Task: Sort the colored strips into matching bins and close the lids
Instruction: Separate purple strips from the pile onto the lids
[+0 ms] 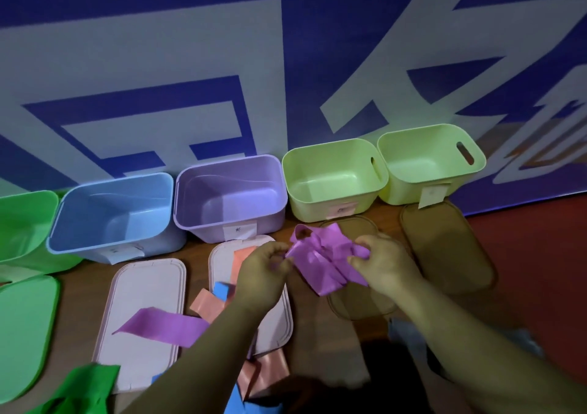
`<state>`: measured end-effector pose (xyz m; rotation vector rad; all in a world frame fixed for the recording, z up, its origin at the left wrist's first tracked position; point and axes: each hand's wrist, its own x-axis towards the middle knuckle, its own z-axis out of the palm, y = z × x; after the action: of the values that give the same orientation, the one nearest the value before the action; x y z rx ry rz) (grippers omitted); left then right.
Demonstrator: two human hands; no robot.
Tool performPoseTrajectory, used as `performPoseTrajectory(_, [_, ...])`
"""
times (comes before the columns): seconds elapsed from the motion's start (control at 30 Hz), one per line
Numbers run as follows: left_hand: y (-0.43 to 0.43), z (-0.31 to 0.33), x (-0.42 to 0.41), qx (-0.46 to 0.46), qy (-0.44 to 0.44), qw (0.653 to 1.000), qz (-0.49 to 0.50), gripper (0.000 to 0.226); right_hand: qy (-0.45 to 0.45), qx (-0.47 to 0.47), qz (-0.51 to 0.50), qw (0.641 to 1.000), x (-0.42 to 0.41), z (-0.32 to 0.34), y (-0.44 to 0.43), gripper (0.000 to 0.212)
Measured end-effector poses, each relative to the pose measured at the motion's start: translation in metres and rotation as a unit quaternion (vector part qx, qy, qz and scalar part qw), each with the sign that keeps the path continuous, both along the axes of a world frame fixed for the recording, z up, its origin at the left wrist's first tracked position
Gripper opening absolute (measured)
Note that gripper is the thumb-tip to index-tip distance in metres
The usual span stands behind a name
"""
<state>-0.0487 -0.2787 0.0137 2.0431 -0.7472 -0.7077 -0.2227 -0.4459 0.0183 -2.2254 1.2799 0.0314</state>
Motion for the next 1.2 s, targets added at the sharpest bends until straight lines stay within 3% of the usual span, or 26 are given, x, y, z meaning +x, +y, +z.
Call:
performPoseTrajectory(0.3, [0.112,-0.025,0.021,0.103,-0.025,0.991,0.081,0.021,0.009,0.007,0.12,0.993,0.025,-0.01,0.08,0.046])
performPoseTrajectory(0.47, [0.172,-0.027,0.033,0.124,-0.027,0.986,0.105,0.025,0.019,0.049,0.208,0.977,0.054,-0.019,0.139,0.046])
performPoseTrajectory(0.57, [0.202,-0.031,0.046,0.153,-0.042,0.982,0.106,0.02,0.04,0.022,0.254,0.966,0.074,-0.022,0.167,0.041])
performPoseTrajectory(0.97, [0.261,-0.042,0.125,0.163,-0.107,0.97,0.146,0.05,0.021,0.058,0.264,0.963,0.163,-0.044,0.239,0.042])
performPoseTrajectory(1.2, [0.263,-0.059,0.16,0.198,-0.051,0.975,0.092,0.053,0.025,0.074,0.266,0.961,0.203,-0.056,0.266,0.047])
